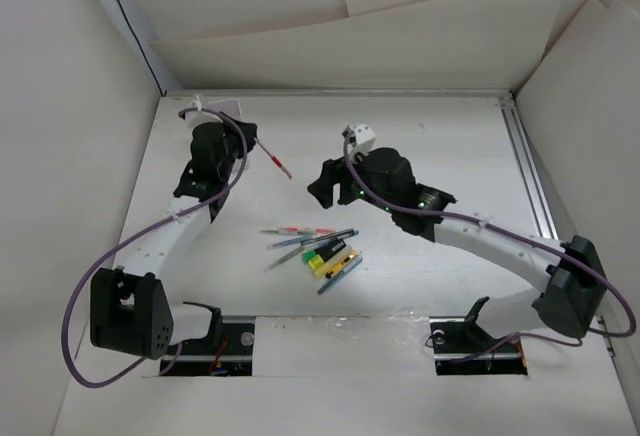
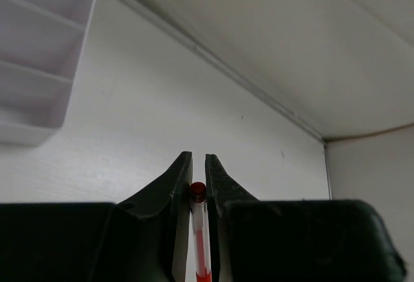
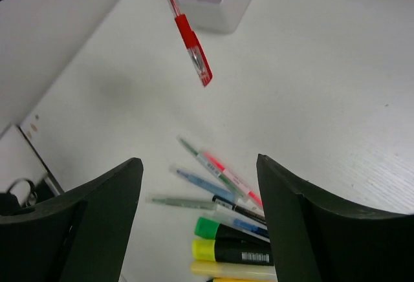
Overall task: Sort the stationery into containers
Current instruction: Place the pen in the storage box.
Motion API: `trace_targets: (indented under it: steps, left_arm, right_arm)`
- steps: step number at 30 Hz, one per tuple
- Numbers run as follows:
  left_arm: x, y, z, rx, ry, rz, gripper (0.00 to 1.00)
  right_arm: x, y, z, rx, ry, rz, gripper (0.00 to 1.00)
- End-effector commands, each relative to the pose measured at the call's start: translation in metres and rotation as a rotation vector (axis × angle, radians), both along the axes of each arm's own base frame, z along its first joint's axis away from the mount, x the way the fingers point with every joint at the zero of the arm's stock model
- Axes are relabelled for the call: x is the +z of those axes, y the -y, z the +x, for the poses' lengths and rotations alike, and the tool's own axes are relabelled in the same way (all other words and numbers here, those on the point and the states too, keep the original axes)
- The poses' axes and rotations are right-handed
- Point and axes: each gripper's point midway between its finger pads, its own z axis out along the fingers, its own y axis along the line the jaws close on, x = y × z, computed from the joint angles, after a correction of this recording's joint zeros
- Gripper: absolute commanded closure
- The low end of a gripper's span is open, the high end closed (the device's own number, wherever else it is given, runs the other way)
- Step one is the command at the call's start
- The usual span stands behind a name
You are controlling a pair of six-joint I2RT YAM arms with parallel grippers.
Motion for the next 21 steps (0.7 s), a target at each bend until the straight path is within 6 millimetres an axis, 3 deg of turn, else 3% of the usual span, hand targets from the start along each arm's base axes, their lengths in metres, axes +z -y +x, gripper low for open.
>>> trace_targets:
  steps: [1,3,4,6,7,11,18,21]
  left_arm:
    - [0.051,-0.04,0.023,0.211,0.057,0.072,1.0]
    - [0.06,-0.061,0.038,0.306,0.036,0.108,1.0]
    - [0.077,-0.068,0.055,0.342,0.048,0.14,1.0]
    - [0.082,-0.097,0.066,0.48,0.003,0.23,1.0]
    - [0.097,-0.102,0.083,0.523,0.011,0.258,1.0]
    - [0.111,-0.135,0.106,0.677,-0.026,0.445,1.0]
    - [0.098,-0.176,0.141,0.741,-0.069,0.525,1.0]
    - [0.09,-0.179,0.152,0.745,-0.076,0.568,1.0]
  right_arm:
    - [0.021,0.022,0.016,-0.174,0.049,0.092,0.23]
    - [0.019,0.028,0.022,-0.21,0.054,0.1,0.23]
    - [0.014,0.029,0.021,-0.213,0.042,0.098,0.23]
    - [0.014,0.029,0.021,-0.213,0.042,0.098,0.23]
    - [0.014,0.029,0.021,-0.213,0.042,0.098,0.23]
    - [0.016,0.032,0.02,-0.203,0.044,0.112,0.23]
    - [0.011,0.022,0.015,-0.148,0.027,0.119,0.23]
    - [0.007,0.02,0.015,-0.136,0.025,0.107,0.23]
